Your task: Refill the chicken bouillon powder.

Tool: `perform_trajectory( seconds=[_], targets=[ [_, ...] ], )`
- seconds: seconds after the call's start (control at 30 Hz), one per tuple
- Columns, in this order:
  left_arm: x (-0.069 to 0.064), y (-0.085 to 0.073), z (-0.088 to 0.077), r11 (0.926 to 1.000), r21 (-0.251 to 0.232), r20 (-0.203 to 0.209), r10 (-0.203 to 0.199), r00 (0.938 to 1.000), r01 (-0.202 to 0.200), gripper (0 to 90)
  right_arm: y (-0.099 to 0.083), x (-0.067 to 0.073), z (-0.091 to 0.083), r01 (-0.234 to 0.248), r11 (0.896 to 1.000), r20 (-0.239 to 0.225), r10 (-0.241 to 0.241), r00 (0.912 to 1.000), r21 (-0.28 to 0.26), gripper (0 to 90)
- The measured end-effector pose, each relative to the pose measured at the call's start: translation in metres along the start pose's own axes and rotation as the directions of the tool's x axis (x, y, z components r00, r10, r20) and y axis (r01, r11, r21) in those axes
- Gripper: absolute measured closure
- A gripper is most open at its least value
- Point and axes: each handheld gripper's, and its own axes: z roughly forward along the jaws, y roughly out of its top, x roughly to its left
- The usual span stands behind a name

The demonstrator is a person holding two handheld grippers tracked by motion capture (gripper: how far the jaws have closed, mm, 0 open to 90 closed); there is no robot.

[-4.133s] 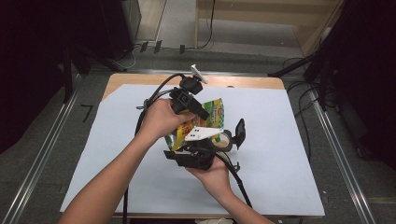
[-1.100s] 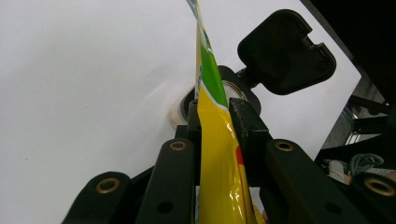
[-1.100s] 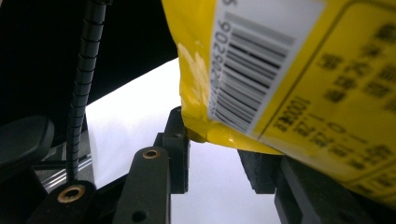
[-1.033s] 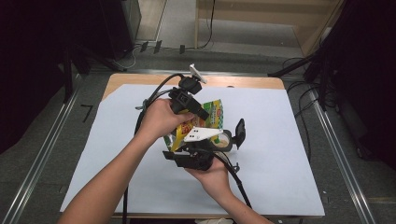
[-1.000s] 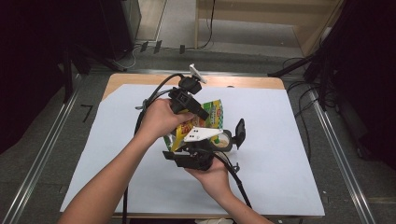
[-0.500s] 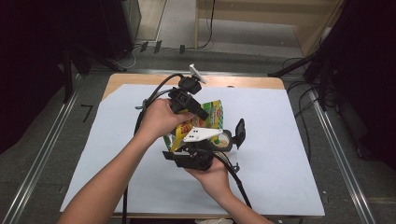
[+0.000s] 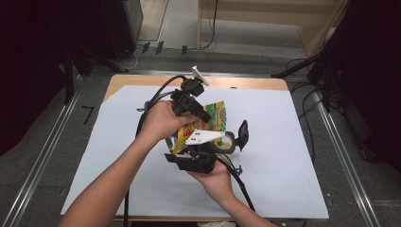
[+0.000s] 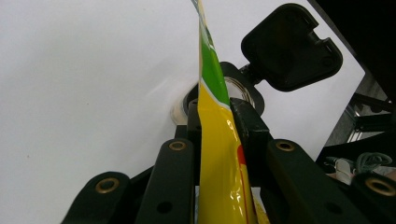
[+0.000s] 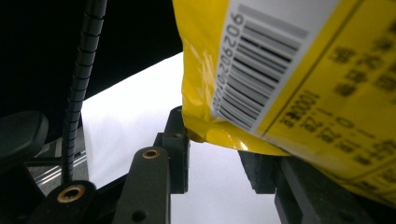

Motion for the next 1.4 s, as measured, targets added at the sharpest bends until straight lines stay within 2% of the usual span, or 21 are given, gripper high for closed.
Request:
perform_trajectory(
  seconds=[1.4],
  targets=[
    [-0.0011,0.0012,-0.001,1.0,0.002,-0.001,-0.004,1.0,0.004,78.9,0.0022,0.0004,-0.0018,-0.011,1.0,-0.014,0.011,0.9998,0.001,66.9]
  ],
)
